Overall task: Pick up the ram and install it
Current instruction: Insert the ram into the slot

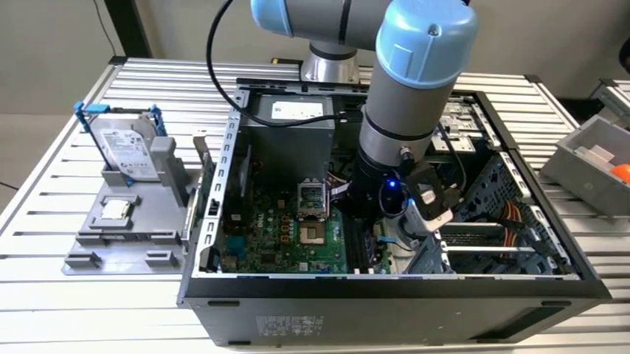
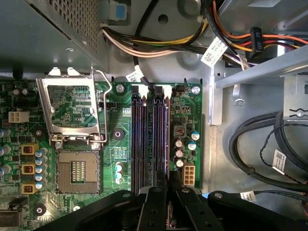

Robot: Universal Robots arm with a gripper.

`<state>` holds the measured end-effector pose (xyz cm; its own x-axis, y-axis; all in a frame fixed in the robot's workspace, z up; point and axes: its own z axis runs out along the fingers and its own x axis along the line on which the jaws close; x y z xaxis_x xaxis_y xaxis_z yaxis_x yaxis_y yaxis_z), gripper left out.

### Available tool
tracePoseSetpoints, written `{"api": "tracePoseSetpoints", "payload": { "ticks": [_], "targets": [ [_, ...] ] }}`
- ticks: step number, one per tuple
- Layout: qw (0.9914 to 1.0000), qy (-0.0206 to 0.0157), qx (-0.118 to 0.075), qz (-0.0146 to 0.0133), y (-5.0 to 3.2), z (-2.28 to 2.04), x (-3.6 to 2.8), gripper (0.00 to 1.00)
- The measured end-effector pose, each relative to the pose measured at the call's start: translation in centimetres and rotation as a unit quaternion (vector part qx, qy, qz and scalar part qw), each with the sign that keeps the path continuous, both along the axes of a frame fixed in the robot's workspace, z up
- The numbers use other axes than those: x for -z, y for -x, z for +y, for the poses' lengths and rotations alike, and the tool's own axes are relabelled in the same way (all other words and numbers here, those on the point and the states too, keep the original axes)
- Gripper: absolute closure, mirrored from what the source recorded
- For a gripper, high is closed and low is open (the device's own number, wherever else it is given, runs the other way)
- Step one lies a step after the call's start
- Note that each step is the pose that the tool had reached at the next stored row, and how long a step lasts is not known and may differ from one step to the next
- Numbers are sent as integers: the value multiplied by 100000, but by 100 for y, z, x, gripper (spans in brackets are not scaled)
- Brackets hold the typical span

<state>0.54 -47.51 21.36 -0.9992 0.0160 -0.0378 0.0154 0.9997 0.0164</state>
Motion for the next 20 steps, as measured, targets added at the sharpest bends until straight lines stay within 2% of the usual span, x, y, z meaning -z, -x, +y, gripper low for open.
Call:
{"api": "tracePoseSetpoints", "payload": {
  "ticks": [4,8,9,14,15,20],
  "targets": [
    [100000,-2,-9,0,9,0,0,100],
    [100000,-53,-6,3,7,0,41,100],
    [100000,-81,-6,12,8,-1,73,100],
    [100000,-173,-9,-6,7,2,82,100],
    [100000,-194,-7,-5,7,2,86,0],
    [100000,-98,-5,4,7,-1,58,0]
  ]
}}
